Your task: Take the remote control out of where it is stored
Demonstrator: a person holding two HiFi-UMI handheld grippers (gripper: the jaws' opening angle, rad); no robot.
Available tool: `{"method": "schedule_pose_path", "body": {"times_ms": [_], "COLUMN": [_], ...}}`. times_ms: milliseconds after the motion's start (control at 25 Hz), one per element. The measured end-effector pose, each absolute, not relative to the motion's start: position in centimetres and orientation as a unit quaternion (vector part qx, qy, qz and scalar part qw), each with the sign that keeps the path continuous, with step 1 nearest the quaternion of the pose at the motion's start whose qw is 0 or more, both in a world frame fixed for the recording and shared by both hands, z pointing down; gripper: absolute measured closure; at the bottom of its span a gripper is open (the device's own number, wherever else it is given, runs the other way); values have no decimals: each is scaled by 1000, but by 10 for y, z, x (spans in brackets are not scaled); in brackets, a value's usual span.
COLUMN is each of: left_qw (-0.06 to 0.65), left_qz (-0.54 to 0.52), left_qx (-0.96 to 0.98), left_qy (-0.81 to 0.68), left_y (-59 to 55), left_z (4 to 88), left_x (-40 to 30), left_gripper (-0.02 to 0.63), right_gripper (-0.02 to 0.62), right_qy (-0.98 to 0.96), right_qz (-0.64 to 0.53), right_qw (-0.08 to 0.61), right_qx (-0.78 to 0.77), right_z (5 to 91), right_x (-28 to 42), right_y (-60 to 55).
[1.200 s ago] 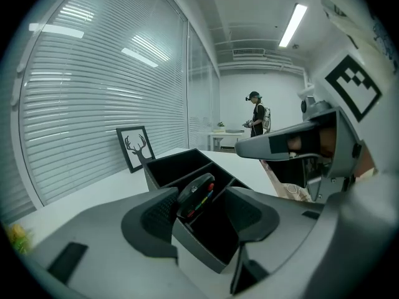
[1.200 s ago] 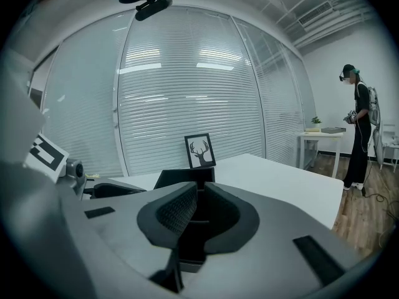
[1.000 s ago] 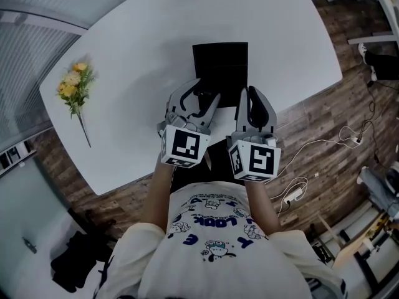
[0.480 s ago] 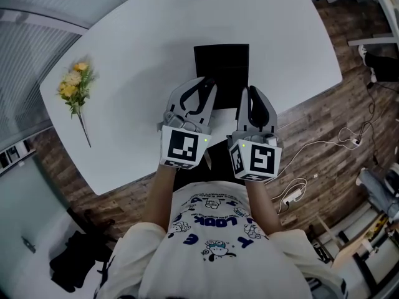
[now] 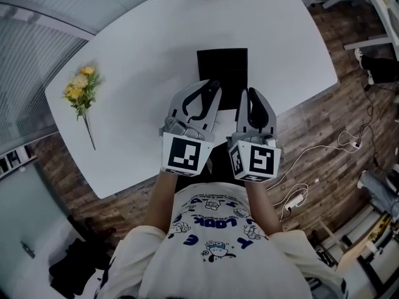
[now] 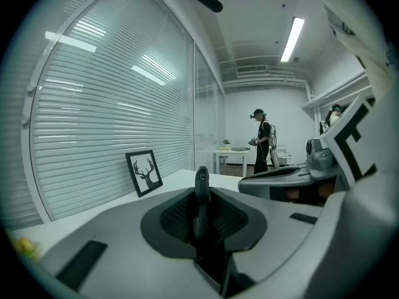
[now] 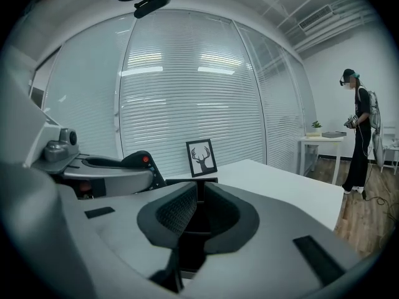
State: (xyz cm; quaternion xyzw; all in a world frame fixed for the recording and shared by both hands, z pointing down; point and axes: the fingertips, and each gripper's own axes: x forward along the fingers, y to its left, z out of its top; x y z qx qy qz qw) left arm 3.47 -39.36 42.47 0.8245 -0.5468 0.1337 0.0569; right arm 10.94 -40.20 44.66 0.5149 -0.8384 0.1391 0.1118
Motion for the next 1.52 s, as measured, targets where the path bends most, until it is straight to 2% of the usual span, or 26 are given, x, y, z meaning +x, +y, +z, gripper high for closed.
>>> {"method": "schedule_pose_path", "body": {"times_ms": [720,1120,1520], "left_qw": [29,27,57], "left_qz": [77,61,74], "left_qx": [819,776,707], "left_qy": [-568,-627,-701], "left_y": [-342,-298,-250], "left_z": [359,344,362], "left_x": [5,-49,-114], "left_gripper": [535,535,535], "right_gripper": [543,543,543], "right_qy": [-851,-877,-905], "right_qz": [103,90,85], "right_qw": [77,70,80], "right_qx": [509,467,409], "right_z": [395,380,380], "right_x": [78,29,-28], "right_y": [-363,-330,-296]}}
